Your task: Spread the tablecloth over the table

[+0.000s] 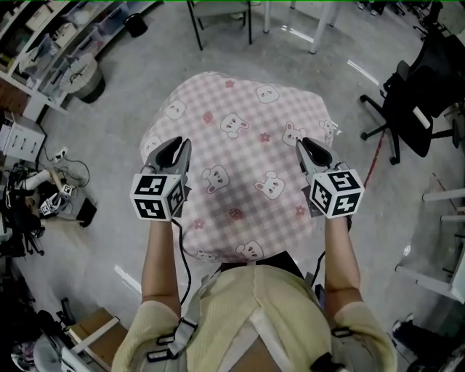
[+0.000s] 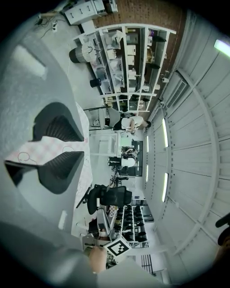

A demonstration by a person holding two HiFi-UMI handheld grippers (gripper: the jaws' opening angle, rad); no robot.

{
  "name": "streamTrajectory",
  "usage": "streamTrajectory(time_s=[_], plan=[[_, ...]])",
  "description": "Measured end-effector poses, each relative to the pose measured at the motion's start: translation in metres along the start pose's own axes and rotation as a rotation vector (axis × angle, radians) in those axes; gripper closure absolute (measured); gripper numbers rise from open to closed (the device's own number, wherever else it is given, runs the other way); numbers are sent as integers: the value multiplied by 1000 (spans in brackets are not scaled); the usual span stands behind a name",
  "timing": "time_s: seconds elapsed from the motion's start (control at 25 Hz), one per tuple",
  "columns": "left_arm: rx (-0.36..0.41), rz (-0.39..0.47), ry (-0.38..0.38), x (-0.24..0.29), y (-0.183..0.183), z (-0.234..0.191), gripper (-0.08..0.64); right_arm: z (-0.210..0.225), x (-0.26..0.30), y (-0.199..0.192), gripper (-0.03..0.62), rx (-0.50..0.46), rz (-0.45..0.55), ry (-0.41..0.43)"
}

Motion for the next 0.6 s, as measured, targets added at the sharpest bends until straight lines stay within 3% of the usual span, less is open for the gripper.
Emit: streamTrajectory(time_s=[0.24, 0.6], plan=[[-54, 10, -2, -31, -22, 2, 497, -22, -14, -3, 558, -13, 9, 11], [-62, -3, -30, -46, -45, 14, 499, -54, -21, -18, 588, -8, -2, 16]])
Point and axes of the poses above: the fingertips, and each gripper's own axes: x forward along the fingers, z to its right, y out of its top, the point moved 6 cm from there along -x, backward along the fingers, and after that the axes turned 15 degrees about -z, right-handed, at the moved point
